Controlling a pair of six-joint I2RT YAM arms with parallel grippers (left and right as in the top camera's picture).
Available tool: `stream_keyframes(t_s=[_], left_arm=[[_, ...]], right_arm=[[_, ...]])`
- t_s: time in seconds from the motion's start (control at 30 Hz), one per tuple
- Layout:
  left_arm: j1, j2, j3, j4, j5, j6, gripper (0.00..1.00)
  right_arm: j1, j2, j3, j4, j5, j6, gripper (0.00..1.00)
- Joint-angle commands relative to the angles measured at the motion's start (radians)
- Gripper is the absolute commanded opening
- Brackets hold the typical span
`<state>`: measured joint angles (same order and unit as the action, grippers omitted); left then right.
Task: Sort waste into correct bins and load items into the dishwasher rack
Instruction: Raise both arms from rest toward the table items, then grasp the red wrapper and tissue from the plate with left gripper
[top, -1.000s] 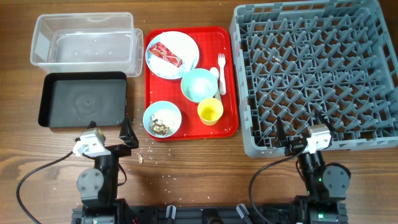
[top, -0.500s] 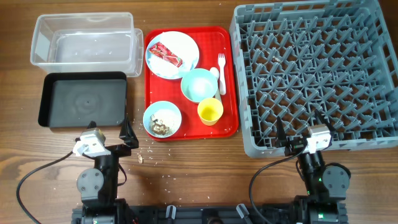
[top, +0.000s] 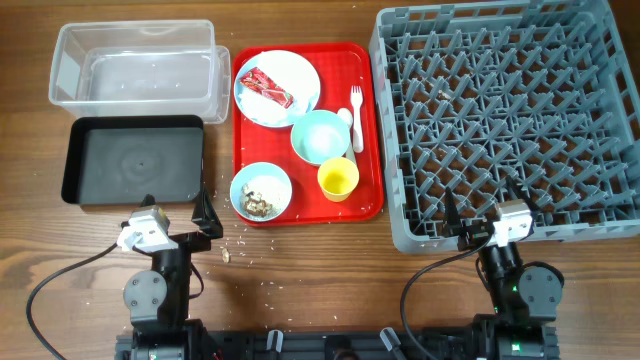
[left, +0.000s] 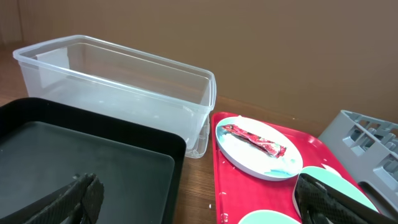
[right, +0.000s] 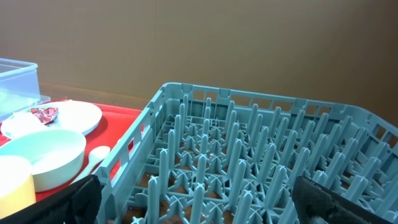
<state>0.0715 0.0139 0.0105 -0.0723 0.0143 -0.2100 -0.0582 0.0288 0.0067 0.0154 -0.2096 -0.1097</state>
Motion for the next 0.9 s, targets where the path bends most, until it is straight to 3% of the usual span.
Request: stream_keyframes(t_s=[0.0, 0.2, 0.3, 0.47, 0.53, 0.73, 0.87], left_arm=[[0.003, -0.011, -0.005, -0.004, 0.012, 0.020, 1.00], [0.003, -0.011, -0.005, -0.003, 0.012, 0.020, 1.00], [0.003, -0.011, -0.005, 0.018, 0.043, 0.020, 1.00], [0.003, 0.002, 0.017, 0.197, 0.117, 0.020, 1.00], [0.003, 0.049, 0.079, 0.189, 0.118, 0.020, 1.00], [0.002, 0.420, 0.380, 0.172, 0.216, 0.020, 1.00], [0.002, 0.752, 0.686, 0.004, 0.233, 0.020, 1.00]], right_arm=[[-0.005, -0.004, -0.002, 0.004, -0.018, 0.005, 1.00], [-0.005, -0.004, -0.002, 0.006, -0.018, 0.005, 1.00], [-0.005, -0.004, -0.002, 0.026, -0.074, 0.098, 1.00], [-0.005, 0.001, 0.017, 0.318, -0.108, 0.174, 1.00], [-0.005, 0.027, 0.071, 0.325, -0.107, 0.157, 1.00], [-0.005, 0.363, 0.340, 0.361, -0.185, 0.087, 1.00], [-0.005, 0.657, 0.541, 0.317, -0.285, 0.087, 1.00]])
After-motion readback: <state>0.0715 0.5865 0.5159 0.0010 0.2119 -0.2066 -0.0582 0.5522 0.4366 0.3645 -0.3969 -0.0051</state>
